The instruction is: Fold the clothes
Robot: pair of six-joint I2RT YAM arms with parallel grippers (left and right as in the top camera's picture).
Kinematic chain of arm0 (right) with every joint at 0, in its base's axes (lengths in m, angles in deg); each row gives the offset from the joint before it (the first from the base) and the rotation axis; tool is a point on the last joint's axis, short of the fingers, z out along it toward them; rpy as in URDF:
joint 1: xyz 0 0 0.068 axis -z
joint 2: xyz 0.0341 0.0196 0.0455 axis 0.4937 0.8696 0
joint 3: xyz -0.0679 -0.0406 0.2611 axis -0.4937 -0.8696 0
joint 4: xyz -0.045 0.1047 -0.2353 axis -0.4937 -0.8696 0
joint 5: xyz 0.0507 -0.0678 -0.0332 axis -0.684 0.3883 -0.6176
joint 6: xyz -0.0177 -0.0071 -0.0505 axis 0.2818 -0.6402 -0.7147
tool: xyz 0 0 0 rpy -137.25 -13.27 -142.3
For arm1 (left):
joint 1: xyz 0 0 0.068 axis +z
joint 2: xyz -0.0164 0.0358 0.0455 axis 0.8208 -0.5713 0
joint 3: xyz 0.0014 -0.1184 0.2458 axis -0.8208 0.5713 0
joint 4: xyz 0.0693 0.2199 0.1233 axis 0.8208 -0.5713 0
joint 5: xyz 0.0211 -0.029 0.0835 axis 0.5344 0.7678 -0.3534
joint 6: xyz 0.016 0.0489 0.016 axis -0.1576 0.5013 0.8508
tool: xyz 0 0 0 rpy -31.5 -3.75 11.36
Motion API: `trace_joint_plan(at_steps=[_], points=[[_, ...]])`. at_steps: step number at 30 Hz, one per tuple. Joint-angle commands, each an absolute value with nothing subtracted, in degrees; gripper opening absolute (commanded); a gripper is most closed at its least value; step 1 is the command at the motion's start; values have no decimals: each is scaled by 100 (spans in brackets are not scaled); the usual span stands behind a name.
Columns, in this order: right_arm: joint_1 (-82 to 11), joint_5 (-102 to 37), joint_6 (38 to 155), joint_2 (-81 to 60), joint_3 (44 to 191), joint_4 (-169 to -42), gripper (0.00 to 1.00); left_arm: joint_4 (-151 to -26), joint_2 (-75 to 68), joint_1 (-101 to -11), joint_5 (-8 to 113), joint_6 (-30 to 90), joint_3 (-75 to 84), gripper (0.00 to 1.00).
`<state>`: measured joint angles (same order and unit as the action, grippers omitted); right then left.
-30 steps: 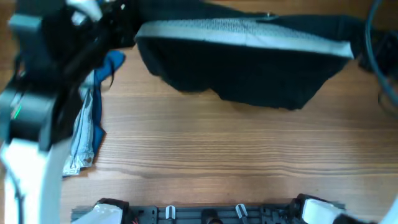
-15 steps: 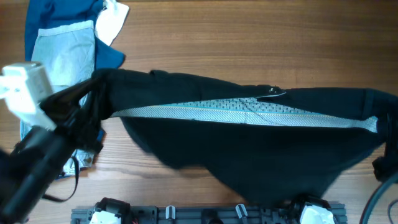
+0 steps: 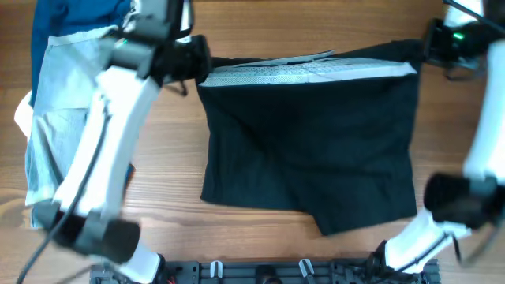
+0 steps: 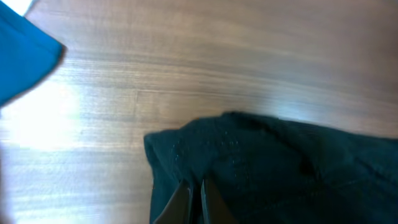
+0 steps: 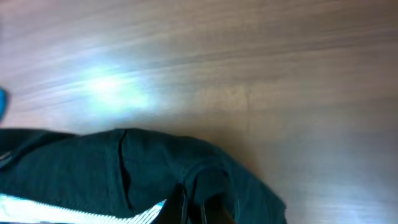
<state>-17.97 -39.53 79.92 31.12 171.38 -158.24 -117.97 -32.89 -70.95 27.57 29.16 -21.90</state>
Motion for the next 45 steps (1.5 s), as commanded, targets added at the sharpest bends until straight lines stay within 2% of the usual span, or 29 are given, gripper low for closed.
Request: trace_joint_plan(at_steps=[1,4,10,11,13,14,15,16,17,22,28,32,36,39,41,42,45], points=[[-2055,-3678,8048,4235,17188,-14958,4,-11080,-4378,-7017,2403,2908,-2203,4],[-2208,-3678,8398,5016,17188,-13778,4,-10162,-5062,-7017,2403,2930,-2203,4],[-2544,-3621,8761,5945,17188,-11367,5,-7566,-6164,-7019,2403,2930,-2203,4],[-2597,-3608,8770,6061,17188,-11063,5,-7185,-6262,-7019,2403,2930,-2203,6],[-2717,-3564,8781,6279,17188,-10388,8,-6541,-6391,-7027,2403,2930,-2203,36],[-2761,-3453,8818,6356,17188,-10117,22,-6300,-6430,-7030,2403,2930,-2203,65],[-2798,-3346,8883,6415,17186,-9890,53,-6101,-6445,-7027,2403,2930,-2203,100],[-2813,-3344,8870,6419,17186,-9737,89,-5959,-6450,-7027,2401,2932,-2203,100],[-2813,-3348,8879,6417,17190,-9632,100,-5802,-6450,-7025,2398,2967,-2203,100],[-2802,-3352,8859,6067,17206,-10027,100,-5972,-6351,-6984,2405,2971,-2206,100],[-2942,-3643,8722,5768,17206,-11232,100,-7279,-6078,-6984,2455,2967,-2203,100],[-3241,-4034,8743,5765,17206,-11490,100,-8058,-5917,-6949,2468,2905,-2206,100],[-3703,-4001,9701,5781,17083,-11706,100,-8814,-5890,-6813,2379,2516,-2203,100],[-3958,-3656,10807,5827,17007,-11689,93,-9181,-5890,-6654,2318,2141,-2203,100],[-4090,-3612,11244,5905,17002,-11636,80,-9284,-5871,-6516,2320,1935,-2203,100],[-4149,-3531,11554,5973,17000,-11632,71,-9341,-5851,-6444,2326,1863,-2203,100],[-4236,-3486,12046,6133,16996,-11571,62,-9450,-5805,-6322,2342,1865,-2203,100]])
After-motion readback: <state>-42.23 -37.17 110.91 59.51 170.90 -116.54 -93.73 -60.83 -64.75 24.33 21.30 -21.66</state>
